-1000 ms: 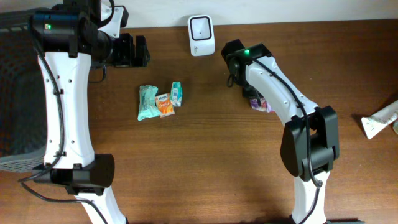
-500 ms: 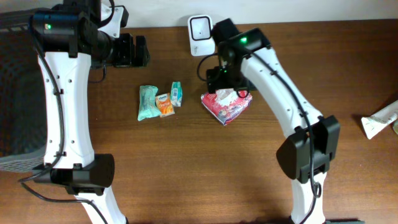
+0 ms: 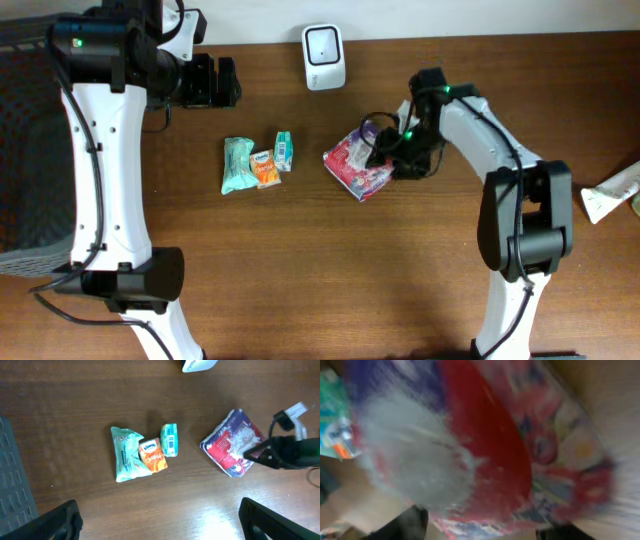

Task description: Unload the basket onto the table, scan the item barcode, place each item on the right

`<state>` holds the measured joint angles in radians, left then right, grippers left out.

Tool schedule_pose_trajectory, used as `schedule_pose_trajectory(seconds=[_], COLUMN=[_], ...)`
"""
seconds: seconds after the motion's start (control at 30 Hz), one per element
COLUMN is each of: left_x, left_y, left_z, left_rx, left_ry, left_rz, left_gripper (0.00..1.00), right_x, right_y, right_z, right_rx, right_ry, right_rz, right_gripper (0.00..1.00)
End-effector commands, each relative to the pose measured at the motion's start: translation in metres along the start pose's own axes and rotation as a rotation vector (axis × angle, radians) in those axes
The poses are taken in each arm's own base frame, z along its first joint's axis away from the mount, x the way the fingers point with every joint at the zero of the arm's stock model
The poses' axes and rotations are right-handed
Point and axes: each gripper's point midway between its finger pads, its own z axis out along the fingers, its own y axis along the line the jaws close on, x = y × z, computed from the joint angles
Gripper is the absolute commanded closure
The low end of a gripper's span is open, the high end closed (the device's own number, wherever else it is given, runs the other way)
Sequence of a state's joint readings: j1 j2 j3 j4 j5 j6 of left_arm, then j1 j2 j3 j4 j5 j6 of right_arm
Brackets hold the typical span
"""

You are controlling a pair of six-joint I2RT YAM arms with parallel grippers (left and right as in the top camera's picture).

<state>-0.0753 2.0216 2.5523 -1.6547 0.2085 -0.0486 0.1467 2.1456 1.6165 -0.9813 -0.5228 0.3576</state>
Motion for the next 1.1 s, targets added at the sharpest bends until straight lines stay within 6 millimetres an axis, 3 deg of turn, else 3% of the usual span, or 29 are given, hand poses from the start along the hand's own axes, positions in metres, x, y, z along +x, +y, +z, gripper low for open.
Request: schedule_pose_trajectory(seconds=[0.0, 0.07, 0.1, 0.13, 0.17, 0.27, 0.4, 0.53, 0.6, 0.67, 0.87, 0.97, 1.07], left_x=[0.000, 0.000, 0.000, 0.000, 0.000, 0.000, 0.000, 0.000, 0.000, 0.000, 0.000, 0.000, 0.000], left_y=[0.003, 0.003, 0.003, 0.003, 0.003, 0.003, 0.003, 0.003, 0.003, 0.003, 0.003, 0.003, 0.003], left_z=[0.002, 0.002, 0.002, 0.002, 0.002, 0.002, 0.002, 0.002, 0.002, 0.002, 0.002, 0.002, 0.002], left_rx=[-0.003, -0.003, -0.003, -0.003, -0.003, -0.003, -0.002, -0.003, -0.003, -0.003, -0.003, -0.003, -0.003], left_ry=[0.005, 0.005, 0.005, 0.006, 0.005, 0.005, 0.005, 0.006, 0.005, 0.005, 0.006, 0.005, 0.006], left_rz=[-0.010, -0.010, -0.010, -0.010, -0.010, -0.010, -0.010, -0.010, -0.010, -0.010, -0.010, -0.010, -0.010], left_gripper=[0.01, 0.01, 0.01, 0.01, 0.01, 0.01, 0.01, 0.01, 0.01, 0.01, 0.01, 0.01, 0.01], right_x=[0.002, -0.003, -0.007, -0.014, -0.019, -0.051, -0.105, -0.141, -0.153, -0.164, -0.176, -0.171, -0.167], right_y=[0.005, 0.010, 0.014, 0.018, 0.021, 0.059, 0.124, 0.164, 0.174, 0.177, 0.191, 0.195, 0.185], right_z=[0.017, 0.021, 0.021, 0.021, 0.019, -0.009, -0.073, -0.106, -0.106, -0.090, -0.069, -0.066, -0.084], right_rx=[-0.084, -0.099, -0.108, -0.122, -0.133, -0.230, -0.389, -0.568, -0.614, -0.627, -0.658, -0.664, -0.623], right_ry=[-0.010, -0.036, -0.053, -0.079, -0.098, -0.206, -0.443, -0.623, -0.673, -0.703, -0.773, -0.753, -0.735], right_rz=[0.063, 0.033, 0.018, 0.032, 0.039, -0.058, -0.182, -0.162, -0.152, -0.101, -0.049, -0.063, -0.173], right_gripper=[0.45, 0.54, 0.68, 0.89, 0.96, 0.96, 0.96, 0.96, 0.96, 0.96, 0.96, 0.96, 0.96])
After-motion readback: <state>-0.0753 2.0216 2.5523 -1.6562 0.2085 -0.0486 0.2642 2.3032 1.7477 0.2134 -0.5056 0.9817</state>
